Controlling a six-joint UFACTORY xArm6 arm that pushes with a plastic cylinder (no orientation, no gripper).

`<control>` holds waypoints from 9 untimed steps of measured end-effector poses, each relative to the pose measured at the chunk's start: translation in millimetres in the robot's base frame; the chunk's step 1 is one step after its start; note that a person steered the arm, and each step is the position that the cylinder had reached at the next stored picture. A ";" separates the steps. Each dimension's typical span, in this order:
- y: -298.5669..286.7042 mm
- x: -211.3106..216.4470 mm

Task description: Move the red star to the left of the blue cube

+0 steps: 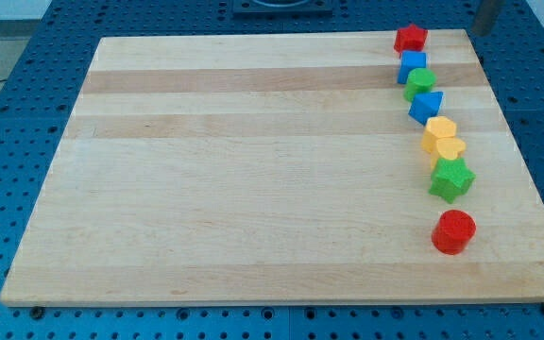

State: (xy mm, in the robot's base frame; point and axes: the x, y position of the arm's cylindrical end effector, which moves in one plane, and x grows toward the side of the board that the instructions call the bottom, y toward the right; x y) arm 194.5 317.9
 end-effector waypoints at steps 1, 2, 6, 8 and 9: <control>0.0 -0.8; -8.8 -2.9; -60.1 4.1; -55.5 16.8; -81.2 21.0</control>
